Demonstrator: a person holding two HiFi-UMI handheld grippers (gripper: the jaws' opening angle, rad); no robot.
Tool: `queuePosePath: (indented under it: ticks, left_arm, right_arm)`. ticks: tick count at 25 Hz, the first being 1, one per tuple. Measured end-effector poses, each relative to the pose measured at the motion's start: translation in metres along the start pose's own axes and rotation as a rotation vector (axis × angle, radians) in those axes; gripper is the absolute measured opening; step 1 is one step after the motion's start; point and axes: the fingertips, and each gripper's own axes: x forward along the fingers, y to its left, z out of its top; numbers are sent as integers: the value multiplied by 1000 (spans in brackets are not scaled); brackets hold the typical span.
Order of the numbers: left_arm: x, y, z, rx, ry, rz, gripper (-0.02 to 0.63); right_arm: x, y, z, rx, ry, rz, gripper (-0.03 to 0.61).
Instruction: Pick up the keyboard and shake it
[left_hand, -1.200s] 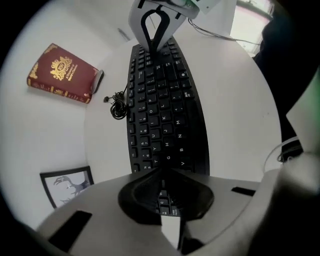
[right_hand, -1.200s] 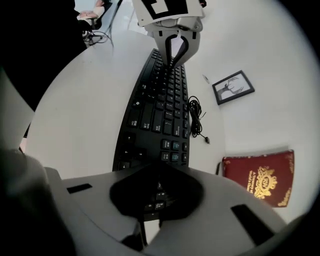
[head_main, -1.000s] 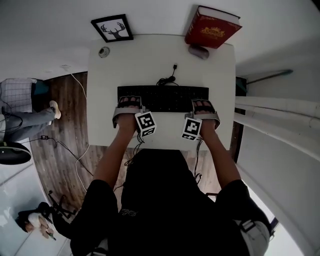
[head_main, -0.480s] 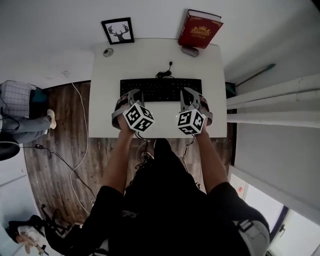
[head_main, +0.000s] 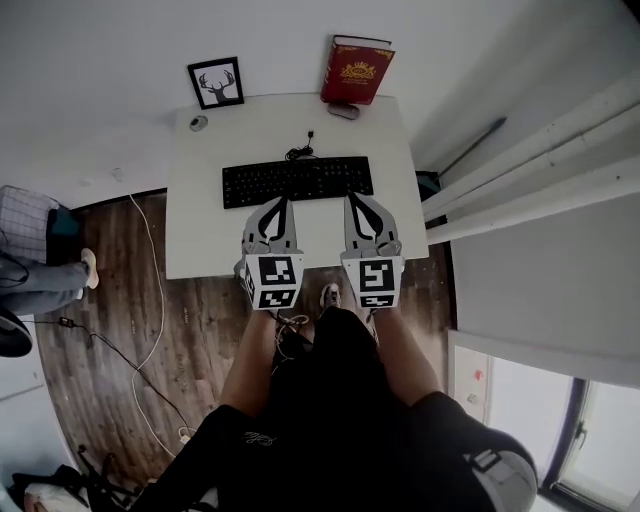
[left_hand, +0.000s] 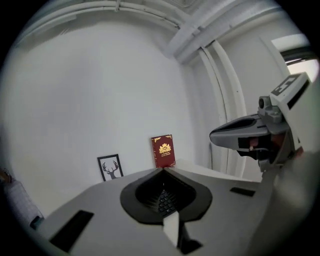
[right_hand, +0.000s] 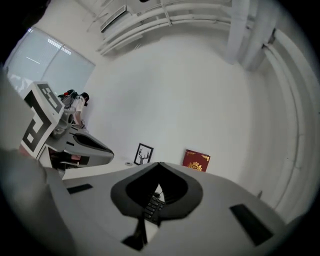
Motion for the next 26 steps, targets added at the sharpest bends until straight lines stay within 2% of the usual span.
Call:
queuePosePath:
  ticks: [6,12,18,26]
  left_arm:
    - [-26,-42,21,-56,-60,23,3]
    - [-17,-74,53,-35,-104,17,3]
    - [-7,-116,73,-27,-132,-16,3]
    - [-3,-147,88,-4,-157,-23,3]
  right_arm:
    - [-34,3,27,-37,-86,49,21]
    - [-53,-29,31,-19,-109,63,21]
    - [-70,-61,34,-118,-139,50,21]
    - [-83,-87,21,-51,-135,70,21]
